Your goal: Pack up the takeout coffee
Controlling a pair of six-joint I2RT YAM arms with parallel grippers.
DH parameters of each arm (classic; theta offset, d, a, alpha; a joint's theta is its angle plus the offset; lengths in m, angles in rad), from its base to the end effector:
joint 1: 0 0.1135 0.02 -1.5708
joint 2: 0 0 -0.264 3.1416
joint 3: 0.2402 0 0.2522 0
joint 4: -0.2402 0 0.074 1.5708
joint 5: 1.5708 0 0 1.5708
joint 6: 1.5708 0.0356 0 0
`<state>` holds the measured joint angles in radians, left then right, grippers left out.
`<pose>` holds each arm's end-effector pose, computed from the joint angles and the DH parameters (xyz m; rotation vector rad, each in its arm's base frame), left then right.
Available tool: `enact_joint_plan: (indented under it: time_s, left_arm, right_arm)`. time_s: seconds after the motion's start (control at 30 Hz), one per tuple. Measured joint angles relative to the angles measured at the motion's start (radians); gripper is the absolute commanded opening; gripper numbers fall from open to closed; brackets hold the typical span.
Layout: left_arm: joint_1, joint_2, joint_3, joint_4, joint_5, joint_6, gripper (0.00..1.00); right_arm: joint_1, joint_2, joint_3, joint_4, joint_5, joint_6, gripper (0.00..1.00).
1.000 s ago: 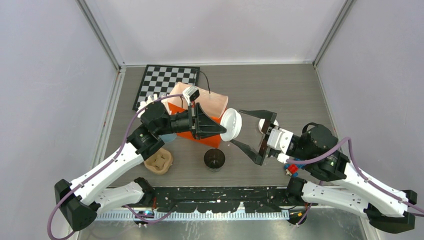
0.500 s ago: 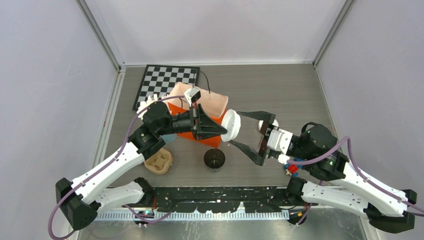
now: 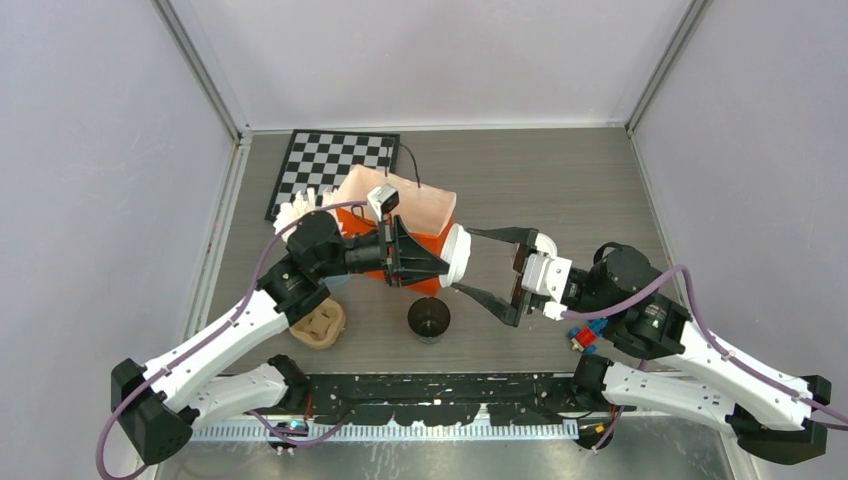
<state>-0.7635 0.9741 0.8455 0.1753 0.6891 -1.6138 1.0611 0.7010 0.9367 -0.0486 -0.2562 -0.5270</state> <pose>0.1459 -0.1710 0.3647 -0.1394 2.1259 -2.2056 0.0648 0.1344 0.4195 -1.1520 0.8268 0.6204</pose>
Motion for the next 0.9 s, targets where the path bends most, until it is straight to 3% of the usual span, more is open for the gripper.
enact_joint_plan:
  time_s: [0.17,0.5,0.53,0.6,0.9]
  left_arm:
    - [0.0,0.0,-0.007,-0.003,-0.001,-0.001,0.35]
    - [0.024,-0.024,-0.028,-0.063,-0.021,0.02,0.62]
    - [0.029,-0.031,-0.028,-0.083,-0.024,0.03,0.7]
    - [0.041,-0.048,-0.027,-0.13,-0.035,0.059,0.98]
    - [0.111,-0.176,-0.021,-0.447,-0.16,0.232,1.0]
  right_arm:
    - [0.0,0.0,0.0,-0.028,0.002,0.01,0.73]
    - [0.0,-0.033,-0.001,-0.104,0.045,0.103,0.73]
    - [0.0,-0.043,-0.001,-0.118,0.056,0.118,0.73]
    - [0.0,-0.064,-0.001,-0.145,0.077,0.15,0.73]
    - [0.0,-0.105,0.035,-0.322,0.187,0.335,0.7]
